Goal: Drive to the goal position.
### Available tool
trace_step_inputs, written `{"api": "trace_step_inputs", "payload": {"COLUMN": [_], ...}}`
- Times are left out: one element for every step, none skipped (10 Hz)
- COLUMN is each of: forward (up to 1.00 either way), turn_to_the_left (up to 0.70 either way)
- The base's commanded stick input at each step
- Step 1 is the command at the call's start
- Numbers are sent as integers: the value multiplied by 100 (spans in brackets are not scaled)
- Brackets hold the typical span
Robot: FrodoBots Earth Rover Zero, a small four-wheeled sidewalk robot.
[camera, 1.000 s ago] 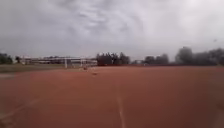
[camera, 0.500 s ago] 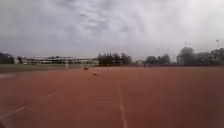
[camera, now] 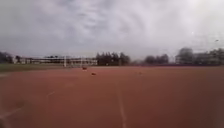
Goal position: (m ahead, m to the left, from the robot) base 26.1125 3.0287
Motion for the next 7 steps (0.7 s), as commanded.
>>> {"api": "trace_step_inputs", "payload": {"forward": [46, 46, 46, 46, 46, 46, 46], "turn_to_the_left": [0, 0, 0, 0, 0, 0, 0]}}
